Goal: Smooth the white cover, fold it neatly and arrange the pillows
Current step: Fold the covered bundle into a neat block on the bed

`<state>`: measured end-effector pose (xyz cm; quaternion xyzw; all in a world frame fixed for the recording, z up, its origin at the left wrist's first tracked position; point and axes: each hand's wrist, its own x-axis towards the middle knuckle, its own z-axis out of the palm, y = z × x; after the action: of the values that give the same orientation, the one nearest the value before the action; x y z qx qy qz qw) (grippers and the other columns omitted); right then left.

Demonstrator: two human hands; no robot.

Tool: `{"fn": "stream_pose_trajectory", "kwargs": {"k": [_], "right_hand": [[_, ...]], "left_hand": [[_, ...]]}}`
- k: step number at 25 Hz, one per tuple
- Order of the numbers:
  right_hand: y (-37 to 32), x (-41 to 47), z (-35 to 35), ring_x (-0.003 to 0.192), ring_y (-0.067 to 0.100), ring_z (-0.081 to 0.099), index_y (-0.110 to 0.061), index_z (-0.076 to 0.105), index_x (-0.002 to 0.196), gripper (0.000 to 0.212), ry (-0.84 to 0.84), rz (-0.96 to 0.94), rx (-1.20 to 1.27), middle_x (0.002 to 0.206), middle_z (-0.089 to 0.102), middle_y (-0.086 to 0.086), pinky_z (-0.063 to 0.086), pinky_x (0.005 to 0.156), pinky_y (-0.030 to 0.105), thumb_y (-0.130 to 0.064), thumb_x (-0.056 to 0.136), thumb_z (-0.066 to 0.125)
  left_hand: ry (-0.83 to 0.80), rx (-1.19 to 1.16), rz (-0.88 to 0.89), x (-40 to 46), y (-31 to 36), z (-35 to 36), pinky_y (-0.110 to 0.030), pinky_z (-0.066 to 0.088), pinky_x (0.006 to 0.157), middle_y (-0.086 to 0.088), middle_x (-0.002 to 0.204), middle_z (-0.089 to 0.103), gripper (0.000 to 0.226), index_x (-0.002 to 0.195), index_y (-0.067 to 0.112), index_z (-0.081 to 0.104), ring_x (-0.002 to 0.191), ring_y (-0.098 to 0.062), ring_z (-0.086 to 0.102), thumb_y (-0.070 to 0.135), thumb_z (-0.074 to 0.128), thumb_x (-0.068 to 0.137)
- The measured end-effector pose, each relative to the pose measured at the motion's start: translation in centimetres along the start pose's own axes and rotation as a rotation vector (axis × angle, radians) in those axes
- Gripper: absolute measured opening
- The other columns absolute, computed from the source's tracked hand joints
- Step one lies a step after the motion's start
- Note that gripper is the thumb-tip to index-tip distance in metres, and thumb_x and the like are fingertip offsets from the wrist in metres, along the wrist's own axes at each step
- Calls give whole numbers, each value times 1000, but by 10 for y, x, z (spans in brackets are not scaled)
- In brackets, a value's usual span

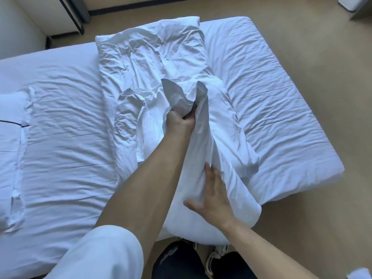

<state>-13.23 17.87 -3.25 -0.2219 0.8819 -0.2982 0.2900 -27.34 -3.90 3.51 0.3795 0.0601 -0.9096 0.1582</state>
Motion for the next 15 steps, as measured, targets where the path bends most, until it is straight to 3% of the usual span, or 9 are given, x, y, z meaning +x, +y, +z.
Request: {"fn": "stream_pose_trajectory", "kwargs": {"k": [2,4,6,8,10,11,13,14,15], "right_hand": [[-12,38,17,150,22,21,-37,-11,159,122,89,155,44,164,14,1,33,120,46,-58,75,76],[-16,74,26,132,28,49,-35,11,159,99,155,249,94,150,42,5,50,102,44,-33,81,74],[-18,97,19,113,33,64,-35,39,147,71,274,285,176,126,65,4,54,85,39,-13,83,61],[-16,116,-3,101,36,65,-29,52,138,64,379,327,191,105,70,7,48,78,36,-2,80,52],[-14,143,-33,97,31,63,-26,55,134,65,414,326,224,100,68,4,49,82,36,3,76,49],[-14,158,-49,96,28,62,-26,58,130,63,407,298,255,99,68,1,51,84,36,3,75,48],[-17,186,-79,90,20,65,-27,66,113,55,355,205,345,90,69,-10,54,81,32,-1,69,46],[-20,198,-93,81,10,65,-28,69,101,51,312,152,403,81,68,-17,54,75,28,-1,66,44],[-25,209,-105,70,2,62,-29,69,88,48,248,106,464,71,66,-20,51,66,24,3,65,42]], "left_hand": [[-2,55,-70,13,5,4,-62,55,82,-21,129,64,42,136,-1,57,108,-42,62,17,48,99],[-32,194,-96,26,20,-2,-54,50,100,-20,124,65,52,135,0,57,110,-39,61,38,49,101],[-46,569,-86,32,46,-13,-50,46,105,-18,127,66,61,134,0,54,122,-38,57,48,44,99],[-44,1283,51,46,78,-28,-39,45,103,-11,128,68,40,130,6,59,130,-32,55,24,45,97],[-117,2244,249,69,113,-55,-35,36,108,-6,143,56,51,136,18,56,140,-27,44,2,43,89],[-231,2677,201,80,128,-68,-42,27,117,-7,156,40,60,144,24,49,148,-29,31,0,43,89],[-405,3224,46,94,147,-88,-63,6,121,-7,170,4,74,154,35,31,156,-34,-1,0,44,90],[-469,3377,27,98,152,-96,-68,1,119,-5,170,-5,74,154,38,28,155,-37,-10,3,45,91],[-550,3464,69,99,156,-99,-69,-2,118,-5,170,-1,66,149,39,34,155,-38,-10,8,48,92]]}}
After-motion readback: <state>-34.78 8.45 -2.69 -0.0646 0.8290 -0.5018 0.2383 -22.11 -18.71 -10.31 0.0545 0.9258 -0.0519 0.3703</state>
